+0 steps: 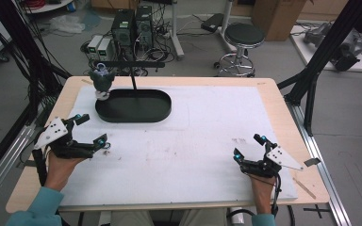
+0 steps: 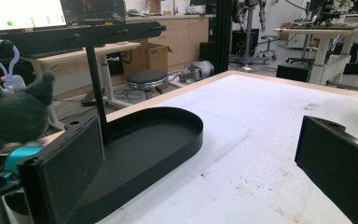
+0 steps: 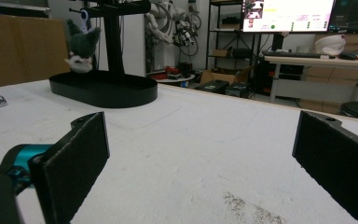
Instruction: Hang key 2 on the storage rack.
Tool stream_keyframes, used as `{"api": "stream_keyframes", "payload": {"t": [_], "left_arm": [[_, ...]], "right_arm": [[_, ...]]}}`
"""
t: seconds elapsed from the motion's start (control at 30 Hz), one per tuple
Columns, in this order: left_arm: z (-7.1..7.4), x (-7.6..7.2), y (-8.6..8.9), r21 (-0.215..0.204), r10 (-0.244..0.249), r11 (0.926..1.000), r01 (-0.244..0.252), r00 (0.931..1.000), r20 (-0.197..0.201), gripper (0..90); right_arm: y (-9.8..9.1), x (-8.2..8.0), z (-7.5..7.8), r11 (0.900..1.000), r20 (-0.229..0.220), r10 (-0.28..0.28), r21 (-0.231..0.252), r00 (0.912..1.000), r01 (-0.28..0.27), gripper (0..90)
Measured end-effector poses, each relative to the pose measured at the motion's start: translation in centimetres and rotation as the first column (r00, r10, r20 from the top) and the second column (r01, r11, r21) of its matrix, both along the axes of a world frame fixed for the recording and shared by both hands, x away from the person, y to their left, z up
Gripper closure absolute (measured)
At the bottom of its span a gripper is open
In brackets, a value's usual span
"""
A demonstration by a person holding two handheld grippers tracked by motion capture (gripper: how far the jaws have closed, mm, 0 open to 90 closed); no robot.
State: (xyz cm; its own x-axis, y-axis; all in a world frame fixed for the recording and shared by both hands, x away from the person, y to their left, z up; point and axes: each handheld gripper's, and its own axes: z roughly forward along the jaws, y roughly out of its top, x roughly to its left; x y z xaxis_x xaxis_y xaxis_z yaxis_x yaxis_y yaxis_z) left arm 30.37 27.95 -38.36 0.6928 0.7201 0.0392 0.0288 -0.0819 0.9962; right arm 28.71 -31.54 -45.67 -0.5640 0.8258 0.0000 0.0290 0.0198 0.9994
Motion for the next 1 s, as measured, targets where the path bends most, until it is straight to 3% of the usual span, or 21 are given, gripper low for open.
{"api": "stream_keyframes", "payload": {"t": [0.37,0.43,0.57,0.63,0.73,0.83,0.97,1.0], "left_arm": [[-0.3,0.3,0.5,0.093,0.033,0.9953,-0.029,0.9986,-0.042,1.7],[-0.4,0.5,0.6,0.101,0.035,0.9945,-0.028,0.997,-0.069,1.7],[-0.6,0.7,0.7,0.16,0.048,0.9866,-0.032,0.9938,-0.1,1.7],[-0.6,0.8,0.7,0.188,0.052,0.9818,-0.028,0.9914,-0.12,1.7],[-0.5,1.0,0.8,0.187,0.049,0.9822,-0.021,0.9884,-0.144,1.7],[-0.4,1.3,0.9,0.214,0.059,0.9765,-0.021,0.9832,-0.173,1.7],[-0.6,1.8,1.1,0.25,0.065,0.9682,-0.01,0.9744,-0.215,1.7],[-0.6,1.9,1.1,0.25,0.07,0.9683,-0.01,0.9695,-0.235,1.7]], "right_arm": [[0.0,0.0,0.0,1.0,0.0,0.001,0.0,1.0,-0.001,2.9],[0.0,0.0,0.0,1.0,0.0,0.002,0.001,1.0,-0.002,2.9],[0.0,0.0,0.0,1.0,0.0,0.001,0.0,1.0,-0.001,2.9],[0.0,0.0,0.0,1.0,0.0,0.001,0.0,1.0,-0.001,2.9],[0.0,0.0,0.0,1.0,-0.001,0.002,0.002,1.0,-0.002,2.9],[0.0,0.0,0.0,1.0,-0.003,0.003,0.005,1.0,-0.003,2.9],[0.0,0.0,0.0,1.0,-0.002,0.003,0.005,1.0,-0.003,2.9],[0.0,0.0,0.0,1.0,-0.001,0.002,0.002,1.0,-0.002,2.9]]}}
